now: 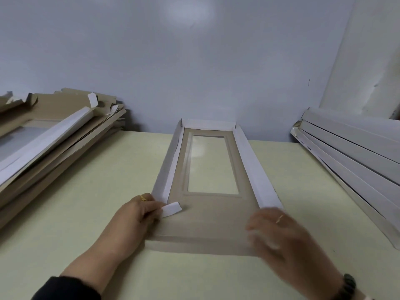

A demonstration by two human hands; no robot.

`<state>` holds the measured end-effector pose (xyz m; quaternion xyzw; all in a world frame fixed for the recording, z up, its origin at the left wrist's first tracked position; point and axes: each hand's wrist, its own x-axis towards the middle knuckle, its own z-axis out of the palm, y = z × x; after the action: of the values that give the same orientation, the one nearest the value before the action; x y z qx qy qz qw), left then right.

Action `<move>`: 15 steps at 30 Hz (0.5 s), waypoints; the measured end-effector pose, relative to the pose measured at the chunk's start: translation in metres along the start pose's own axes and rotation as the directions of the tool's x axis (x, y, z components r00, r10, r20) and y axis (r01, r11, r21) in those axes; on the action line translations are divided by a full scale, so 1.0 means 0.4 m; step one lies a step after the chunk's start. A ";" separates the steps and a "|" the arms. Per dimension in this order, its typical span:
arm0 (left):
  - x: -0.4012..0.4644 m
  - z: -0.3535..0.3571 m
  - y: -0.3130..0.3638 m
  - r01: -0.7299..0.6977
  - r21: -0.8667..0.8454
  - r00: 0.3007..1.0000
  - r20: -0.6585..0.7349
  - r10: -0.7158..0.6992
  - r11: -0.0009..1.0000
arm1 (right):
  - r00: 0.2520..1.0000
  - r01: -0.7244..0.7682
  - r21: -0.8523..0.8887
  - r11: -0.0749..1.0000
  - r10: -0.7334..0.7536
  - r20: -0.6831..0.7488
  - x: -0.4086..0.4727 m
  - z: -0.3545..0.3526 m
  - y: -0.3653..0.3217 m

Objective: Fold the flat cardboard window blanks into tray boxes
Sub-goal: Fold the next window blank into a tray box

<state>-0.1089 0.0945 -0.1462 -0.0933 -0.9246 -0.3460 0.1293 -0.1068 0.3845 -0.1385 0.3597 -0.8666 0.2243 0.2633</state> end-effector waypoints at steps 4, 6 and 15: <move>0.002 0.020 -0.001 -0.051 0.146 0.999 0.012 0.049 0.988 | 0.956 -0.269 -0.156 0.950 0.245 -0.160 -0.003 -0.042 0.090; 0.000 0.020 -0.002 -0.040 0.125 0.999 0.008 0.039 0.991 | 0.959 -0.282 -0.207 0.937 0.282 -0.027 -0.020 -0.035 0.126; -0.003 0.016 -0.014 0.035 -0.049 0.998 0.046 -0.032 0.998 | 0.732 -0.681 0.392 0.619 0.578 0.360 -0.034 -0.057 0.163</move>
<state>-0.1103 0.0946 -0.1544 -0.0888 -0.9198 -0.3688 0.1001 -0.1403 0.4462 -0.1425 0.1070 -0.8698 0.4811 -0.0230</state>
